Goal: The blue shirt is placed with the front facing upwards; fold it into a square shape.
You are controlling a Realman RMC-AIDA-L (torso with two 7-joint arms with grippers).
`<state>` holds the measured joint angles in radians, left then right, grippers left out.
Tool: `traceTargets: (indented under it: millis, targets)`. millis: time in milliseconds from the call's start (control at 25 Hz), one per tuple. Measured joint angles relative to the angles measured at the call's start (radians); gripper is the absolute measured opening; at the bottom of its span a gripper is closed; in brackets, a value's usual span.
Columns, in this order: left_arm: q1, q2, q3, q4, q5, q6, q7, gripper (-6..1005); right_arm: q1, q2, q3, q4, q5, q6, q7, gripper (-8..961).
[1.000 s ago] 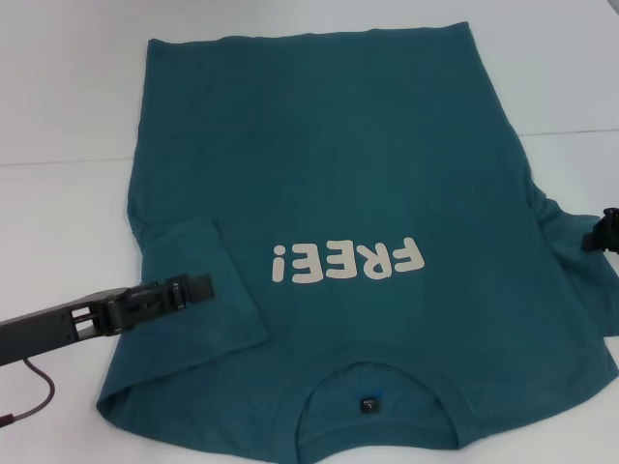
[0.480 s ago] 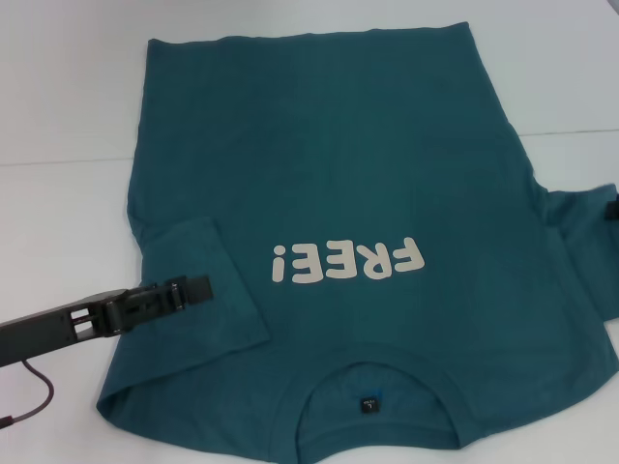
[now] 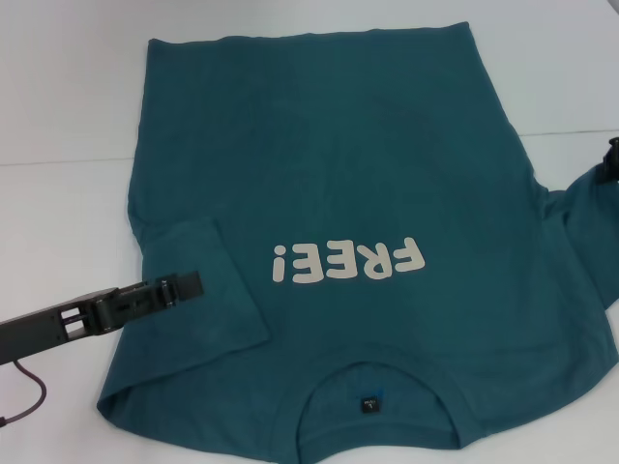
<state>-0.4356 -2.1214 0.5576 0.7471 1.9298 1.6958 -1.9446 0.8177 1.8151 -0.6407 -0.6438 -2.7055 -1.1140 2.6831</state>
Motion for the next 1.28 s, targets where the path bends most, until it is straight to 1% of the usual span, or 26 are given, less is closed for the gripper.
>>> traceTargets:
  millis: [200, 360, 480, 680, 800, 960, 1040, 1200, 1280]
  targets:
    - [0.0, 0.0, -0.002, -0.001, 0.0, -0.001, 0.0, 813, 0.04, 0.009, -0.013, -0.03, -0.042, -0.039, 0.013, 35]
    - [-0.002, 0.004, -0.002, -0.019, 0.0, -0.003, 0.0, 812, 0.059, 0.015, -0.051, -0.032, -0.044, -0.072, 0.014, 35]
    - [-0.004, 0.008, -0.002, -0.027, 0.0, -0.009, -0.001, 813, 0.07, 0.026, -0.071, -0.031, -0.045, -0.101, 0.012, 36]
    - [-0.003, 0.007, -0.003, -0.028, 0.0, -0.018, -0.001, 814, 0.075, 0.045, -0.117, -0.023, -0.045, -0.137, 0.015, 36]
    - [-0.003, 0.007, -0.004, -0.029, 0.0, -0.02, -0.001, 813, 0.077, 0.054, -0.12, -0.021, -0.045, -0.153, 0.017, 37]
    - [-0.006, 0.005, -0.004, -0.029, 0.0, -0.028, -0.001, 813, 0.091, 0.061, -0.121, -0.02, -0.045, -0.156, 0.032, 37]
    - [-0.007, 0.002, -0.004, -0.029, 0.0, -0.029, -0.001, 813, 0.099, 0.068, -0.122, -0.018, -0.045, -0.149, 0.04, 38]
    - [-0.007, 0.001, -0.004, -0.029, 0.0, -0.032, -0.001, 812, 0.116, 0.084, -0.123, 0.005, -0.045, -0.102, 0.054, 38]
    - [-0.008, 0.001, -0.004, -0.029, 0.0, -0.036, -0.001, 812, 0.128, 0.086, -0.123, 0.036, -0.045, -0.071, 0.056, 39]
